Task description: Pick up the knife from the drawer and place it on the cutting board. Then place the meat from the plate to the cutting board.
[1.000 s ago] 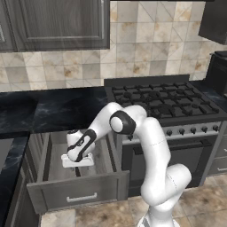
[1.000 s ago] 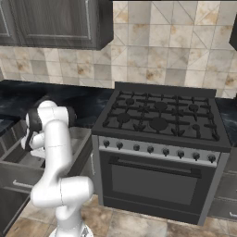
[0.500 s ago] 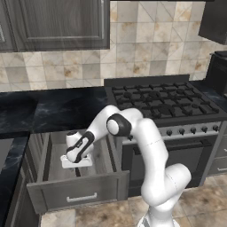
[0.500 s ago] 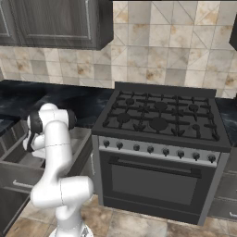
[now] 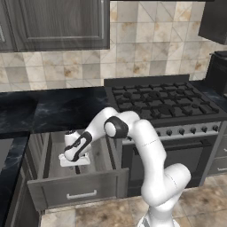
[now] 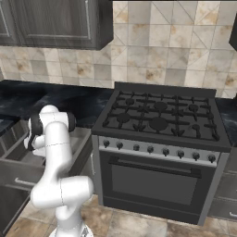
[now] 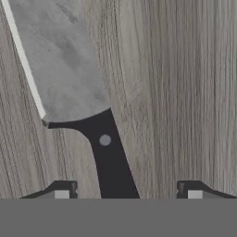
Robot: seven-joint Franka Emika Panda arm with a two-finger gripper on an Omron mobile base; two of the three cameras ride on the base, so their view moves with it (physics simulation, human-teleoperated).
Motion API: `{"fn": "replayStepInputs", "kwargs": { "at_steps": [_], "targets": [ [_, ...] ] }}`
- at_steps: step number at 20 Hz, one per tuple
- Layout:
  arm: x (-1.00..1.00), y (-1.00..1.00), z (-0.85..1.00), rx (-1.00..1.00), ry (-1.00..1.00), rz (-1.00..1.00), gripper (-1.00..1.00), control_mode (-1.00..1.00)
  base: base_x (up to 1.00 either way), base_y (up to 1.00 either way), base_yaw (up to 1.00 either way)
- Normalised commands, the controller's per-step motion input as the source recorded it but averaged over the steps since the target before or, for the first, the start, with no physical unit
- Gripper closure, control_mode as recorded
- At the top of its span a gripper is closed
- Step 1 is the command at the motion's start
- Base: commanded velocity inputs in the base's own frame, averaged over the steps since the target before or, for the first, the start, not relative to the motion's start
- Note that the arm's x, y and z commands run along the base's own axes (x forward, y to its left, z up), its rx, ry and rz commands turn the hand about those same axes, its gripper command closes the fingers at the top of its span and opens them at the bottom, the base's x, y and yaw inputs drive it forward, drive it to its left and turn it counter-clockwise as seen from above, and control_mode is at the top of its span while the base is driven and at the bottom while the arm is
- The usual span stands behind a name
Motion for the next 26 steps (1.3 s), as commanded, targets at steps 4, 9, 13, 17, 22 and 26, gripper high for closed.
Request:
{"fn": "replayStepInputs", "kwargs": {
  "at_steps": [4,9,13,17,22,26],
  "targets": [
    [0.03,0.09,-0.19,0.00,0.00,0.03,-1.00,-1.00,0.00,0.00,0.00],
    [0.00,0.00,-0.29,0.00,0.00,0.04,1.00,-1.00,0.00,0.00,0.00],
    [0.00,0.04,-0.33,0.00,0.00,0.03,1.00,-1.00,0.00,0.00,0.00],
    [0.00,0.00,-0.32,0.02,0.00,0.03,1.00,-1.00,0.00,0.00,0.00],
    [0.00,0.00,-0.25,0.06,0.00,0.04,1.00,-1.00,0.00,0.00,0.00],
    [-0.04,0.01,0.03,0.03,-0.01,0.01,1.00,-1.00,0.00,0.00,0.00]
  ]
}}
